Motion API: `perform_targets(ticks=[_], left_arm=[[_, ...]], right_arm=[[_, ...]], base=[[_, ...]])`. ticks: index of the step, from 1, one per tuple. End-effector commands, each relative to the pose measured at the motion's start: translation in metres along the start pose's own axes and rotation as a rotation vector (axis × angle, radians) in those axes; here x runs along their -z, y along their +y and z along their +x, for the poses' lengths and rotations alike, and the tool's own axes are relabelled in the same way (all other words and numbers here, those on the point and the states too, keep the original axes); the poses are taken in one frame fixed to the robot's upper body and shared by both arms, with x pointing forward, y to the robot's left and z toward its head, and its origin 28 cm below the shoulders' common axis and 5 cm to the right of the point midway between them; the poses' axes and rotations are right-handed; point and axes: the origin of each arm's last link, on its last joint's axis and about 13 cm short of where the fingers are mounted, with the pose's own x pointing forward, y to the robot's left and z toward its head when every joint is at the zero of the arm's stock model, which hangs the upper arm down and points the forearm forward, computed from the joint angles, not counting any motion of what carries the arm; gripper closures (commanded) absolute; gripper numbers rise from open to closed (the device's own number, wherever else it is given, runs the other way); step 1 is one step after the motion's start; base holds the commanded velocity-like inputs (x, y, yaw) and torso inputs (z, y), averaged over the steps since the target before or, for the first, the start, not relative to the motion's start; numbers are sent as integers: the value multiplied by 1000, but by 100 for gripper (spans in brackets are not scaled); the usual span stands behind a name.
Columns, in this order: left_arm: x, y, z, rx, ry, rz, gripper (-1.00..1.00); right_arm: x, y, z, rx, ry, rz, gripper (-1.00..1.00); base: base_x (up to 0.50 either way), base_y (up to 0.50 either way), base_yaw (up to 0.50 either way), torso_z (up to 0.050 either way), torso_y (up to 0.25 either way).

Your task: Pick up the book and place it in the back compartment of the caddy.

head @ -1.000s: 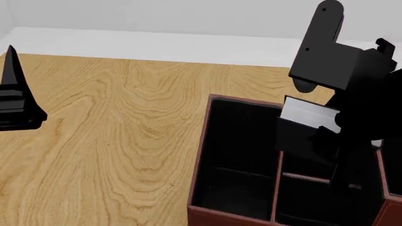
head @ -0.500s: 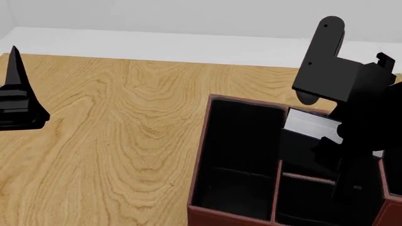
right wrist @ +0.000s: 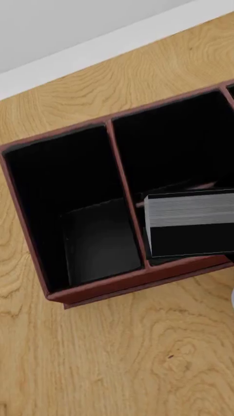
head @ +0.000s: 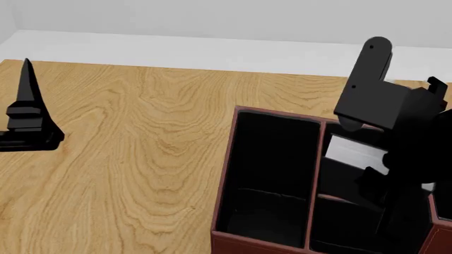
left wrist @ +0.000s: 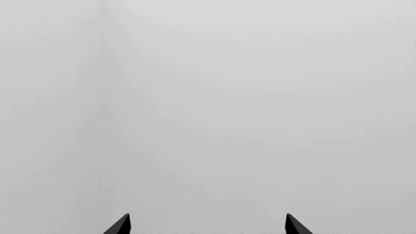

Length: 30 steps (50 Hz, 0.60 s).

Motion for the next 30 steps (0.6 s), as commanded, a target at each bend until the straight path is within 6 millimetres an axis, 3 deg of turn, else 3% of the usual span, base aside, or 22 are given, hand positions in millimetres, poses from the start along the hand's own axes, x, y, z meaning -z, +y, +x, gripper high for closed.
perform_targets(ticks=[1, 30], left_arm=[[-1, -1, -1, 4, 4, 2, -100], [2, -1, -1, 0, 15, 17, -100]], right_arm=[[-1, -5, 3, 38, -22, -29, 100], [11, -3, 19, 9, 2, 6, 100]], base=[[0, 0, 0, 0, 0], [0, 0, 0, 0, 1]])
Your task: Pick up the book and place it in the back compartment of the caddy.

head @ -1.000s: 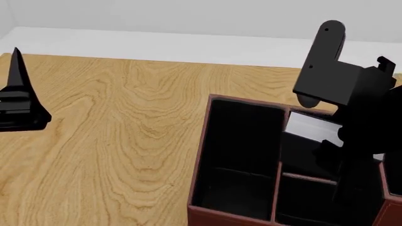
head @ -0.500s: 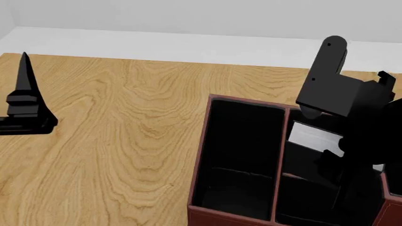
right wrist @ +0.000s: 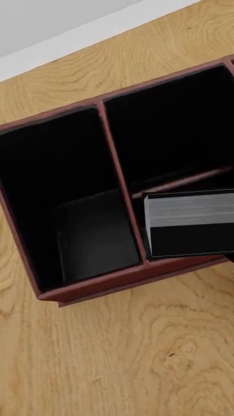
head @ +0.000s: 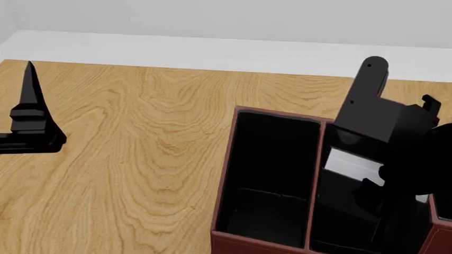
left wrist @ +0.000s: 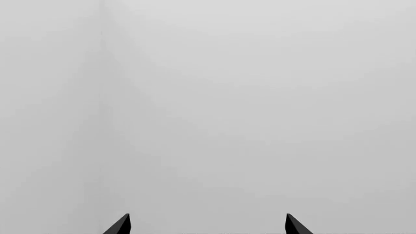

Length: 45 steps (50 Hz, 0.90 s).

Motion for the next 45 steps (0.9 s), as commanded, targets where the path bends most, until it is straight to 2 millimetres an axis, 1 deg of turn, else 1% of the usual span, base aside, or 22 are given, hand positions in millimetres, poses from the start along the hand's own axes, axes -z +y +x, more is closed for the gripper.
perform_targets(ticks=[1, 16, 21, 28, 35, 45], left_arm=[[1, 0, 0, -1, 4, 4, -100], [4, 1, 0, -14, 4, 18, -100], [1, 1, -1, -15, 7, 19, -100], [-3, 1, 0, -15, 3, 26, -100], [0, 1, 0, -11, 5, 26, -100], [1, 2, 1, -13, 5, 29, -100]], right_arm=[[0, -4, -2, 34, -6, -22, 100], [1, -9, 11, 26, -4, -21, 100], [2, -10, 16, 21, 12, -23, 100], [4, -12, 17, 26, 20, -18, 100], [4, -13, 25, 23, 26, -16, 100], [2, -17, 31, 27, 23, -18, 100]], base=[[0, 0, 0, 0, 10], [0, 0, 0, 1, 1], [0, 0, 0, 0, 2], [0, 0, 0, 0, 1], [0, 0, 0, 0, 0], [0, 0, 0, 1, 2]])
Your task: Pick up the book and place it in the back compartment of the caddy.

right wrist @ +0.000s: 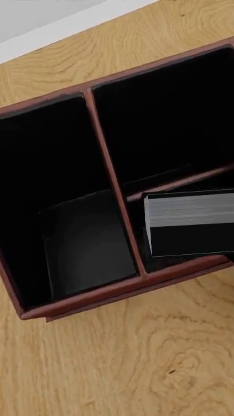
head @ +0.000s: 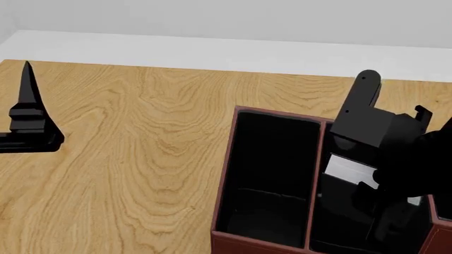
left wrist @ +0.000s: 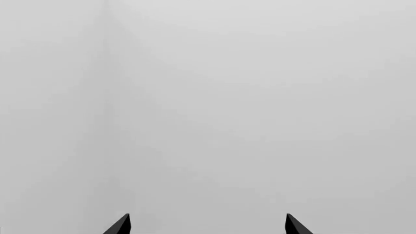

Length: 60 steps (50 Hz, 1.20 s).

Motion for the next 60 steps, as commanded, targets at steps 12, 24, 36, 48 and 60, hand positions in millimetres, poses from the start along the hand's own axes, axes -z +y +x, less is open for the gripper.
perform_targets(ticks=[12, 24, 36, 48, 60], left_arm=[[2, 1, 0, 1, 4, 3, -100], [1, 0, -1, -1, 9, 5, -100], [1, 0, -1, -4, 12, 10, -100], [3, 0, 0, -2, 15, 16, -100], [4, -2, 1, 3, 18, 17, -100]], right_arm=[[-4, -6, 6, 26, -3, -39, 100], [2, -4, 15, 9, 5, -23, 100], [6, -5, 25, 5, 7, -17, 100], [12, -5, 38, -1, 14, -14, 100], [18, -7, 48, -7, 37, -6, 100]], base=[[0, 0, 0, 0, 1], [0, 0, 0, 0, 1], [0, 0, 0, 1, 2], [0, 0, 0, 0, 1], [0, 0, 0, 1, 2]])
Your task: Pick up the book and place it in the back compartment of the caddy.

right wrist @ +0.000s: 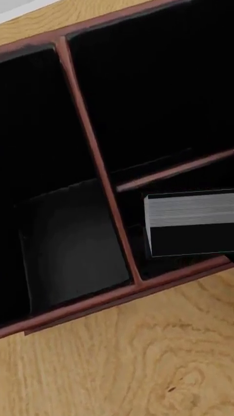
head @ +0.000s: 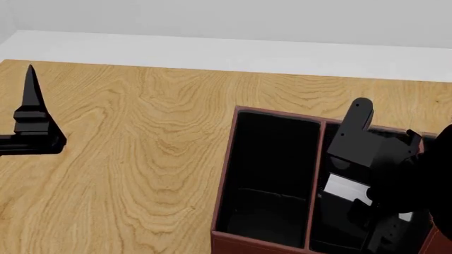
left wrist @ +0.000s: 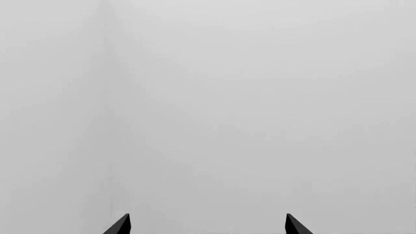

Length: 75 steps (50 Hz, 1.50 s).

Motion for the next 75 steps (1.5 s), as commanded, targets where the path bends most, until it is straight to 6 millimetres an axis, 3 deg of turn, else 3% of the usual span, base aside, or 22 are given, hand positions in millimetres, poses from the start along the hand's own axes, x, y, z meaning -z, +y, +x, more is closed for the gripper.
perform_targets(ticks=[1, 43, 75], left_arm=[[0, -1, 1, 5, 2, 2, -100], [-2, -5, 1, 9, 6, 25, -100], [-2, -5, 1, 10, 10, 27, -100]], right_arm=[[0, -6, 4, 24, -2, -29, 100], [11, -6, 56, -45, 14, -38, 100], [18, 4, 73, -133, 46, 3, 100]], base=[[0, 0, 0, 0, 0], [2, 0, 3, 0, 0], [3, 1, 8, 0, 0]])
